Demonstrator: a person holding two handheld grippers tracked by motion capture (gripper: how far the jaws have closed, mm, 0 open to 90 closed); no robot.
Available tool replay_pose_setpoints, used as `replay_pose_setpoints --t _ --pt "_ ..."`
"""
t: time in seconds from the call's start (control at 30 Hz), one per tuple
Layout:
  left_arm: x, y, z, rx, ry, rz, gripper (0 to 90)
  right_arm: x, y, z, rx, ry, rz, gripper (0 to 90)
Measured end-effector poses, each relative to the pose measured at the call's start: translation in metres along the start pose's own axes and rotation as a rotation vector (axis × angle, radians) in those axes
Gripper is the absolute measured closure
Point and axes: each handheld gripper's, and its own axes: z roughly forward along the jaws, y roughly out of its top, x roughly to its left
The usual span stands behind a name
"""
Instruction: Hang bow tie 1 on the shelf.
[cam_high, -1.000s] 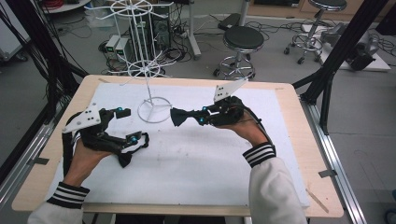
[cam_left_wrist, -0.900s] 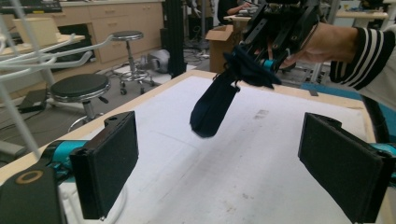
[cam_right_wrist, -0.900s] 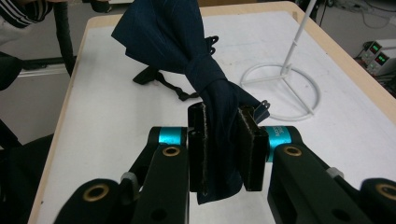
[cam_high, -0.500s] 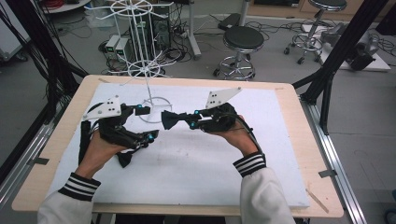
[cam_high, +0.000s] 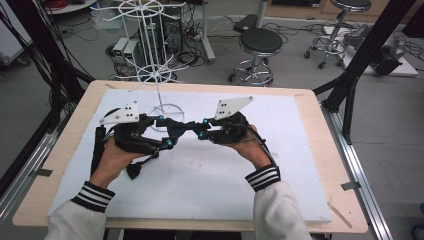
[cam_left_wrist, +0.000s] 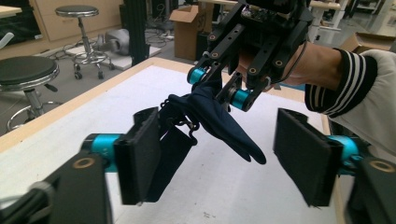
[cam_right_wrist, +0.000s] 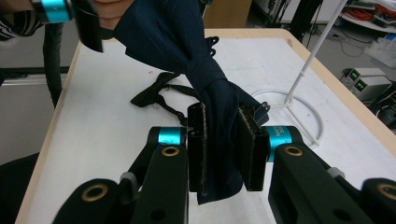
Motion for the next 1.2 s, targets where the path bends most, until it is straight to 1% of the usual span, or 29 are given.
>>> replay_pose_setpoints --t 0.03,0.07,0.1,0.13,0.17,0.2,0.23,0.3,0.33,0.37,0.47,0.5,0.53,0.57,0.6,0.63,0.7,0.73,0.8,0.9,1.0,1.03,1.07,1.1,1.13,1.17,1.2 --pt "0.000 0.000 0.000 0.000 -0.004 -0.005 39.2 0.000 0.000 0.001 -0.003 0.000 -0.003 76.5" --pt "0.000 0.000 0.001 0.003 -0.002 -0.011 39.2 0.000 0.000 0.001 -0.003 0.000 -0.003 76.5" --pt "0.000 0.000 0.001 0.007 -0.002 -0.012 46.1 0.001 0.001 0.001 -0.006 0.004 -0.008 76.5" --pt "0.000 0.000 0.001 0.008 -0.006 -0.009 46.1 0.001 0.001 0.001 -0.006 0.004 -0.008 76.5" --pt "0.000 0.000 0.001 0.012 -0.001 -0.007 49.4 0.001 0.001 0.002 -0.008 0.002 -0.005 76.5" --pt "0.001 0.000 0.002 0.016 0.006 -0.008 53.2 0.001 0.002 0.002 -0.013 0.002 -0.015 76.5" --pt "0.001 0.000 0.002 0.014 0.003 -0.017 53.2 0.001 0.002 0.002 -0.013 0.002 -0.015 76.5" --pt "0.002 0.000 0.001 0.011 0.014 -0.019 55.9 0.001 0.002 0.002 -0.010 0.005 -0.011 76.5" --pt "0.002 0.000 0.000 0.003 0.011 -0.022 58.9 0.001 0.002 0.002 -0.012 0.007 -0.015 76.5" --pt "0.002 0.000 0.000 -0.001 0.006 -0.025 64.4 0.002 0.002 0.002 -0.015 0.003 -0.012 76.4" --pt "0.002 0.000 0.000 -0.002 0.002 -0.035 66.6 0.001 0.002 0.002 -0.013 0.002 -0.015 76.4" --pt "0.002 0.000 0.000 0.004 0.001 -0.041 71.0 0.001 0.001 0.002 -0.006 0.002 -0.018 76.5" --pt "0.002 0.000 0.001 0.008 0.008 -0.040 71.0 0.001 0.001 0.002 -0.006 0.002 -0.018 76.5" --pt "0.002 0.000 0.000 0.012 0.009 -0.039 75.4 0.001 0.001 0.002 -0.004 0.003 -0.019 76.5" --pt "0.002 0.000 0.000 0.009 0.011 -0.039 81.9 0.001 0.001 0.002 -0.008 0.005 -0.027 76.4" --pt "0.001 0.000 0.000 0.005 0.024 -0.021 81.9 0.001 0.001 0.002 -0.008 0.005 -0.027 76.4" --pt "0.000 0.001 0.000 0.000 0.023 -0.015 83.3 0.002 0.001 0.002 -0.010 0.007 -0.022 76.2" --pt "0.000 0.001 0.000 0.003 0.023 -0.013 83.5 0.001 0.001 0.002 -0.016 0.009 -0.025 76.0" --pt "-0.001 0.001 0.000 0.008 0.024 -0.012 83.7 0.001 0.001 0.002 -0.007 0.016 -0.022 75.4" --pt "-0.001 0.000 0.000 0.011 0.024 -0.012 83.7 0.001 0.001 0.004 -0.008 0.015 -0.028 74.8" --pt "-0.001 0.001 0.000 0.008 0.026 -0.011 83.7 0.001 0.001 0.003 -0.005 0.020 -0.018 74.0" --pt "-0.001 0.001 -0.001 0.010 0.024 -0.011 83.7 0.001 0.000 0.004 -0.006 0.023 -0.019 71.9" --pt "-0.001 0.001 -0.001 0.012 0.023 -0.009 83.7 0.001 0.000 0.005 -0.007 0.005 -0.020 53.2" --pt "-0.001 0.001 -0.001 0.009 0.023 -0.009 83.7 0.002 0.000 0.006 -0.009 -0.007 -0.027 39.5" --pt "-0.001 0.001 -0.001 0.003 0.023 -0.013 83.7 0.002 0.000 0.006 -0.009 -0.007 -0.027 39.5" --pt "-0.001 0.001 -0.001 0.001 0.023 -0.014 83.7 0.005 -0.001 0.010 -0.003 -0.033 -0.053 9.6" --pt "-0.001 0.001 -0.001 0.003 0.022 -0.012 83.7 0.007 -0.001 0.012 -0.007 -0.055 -0.055 2.0"
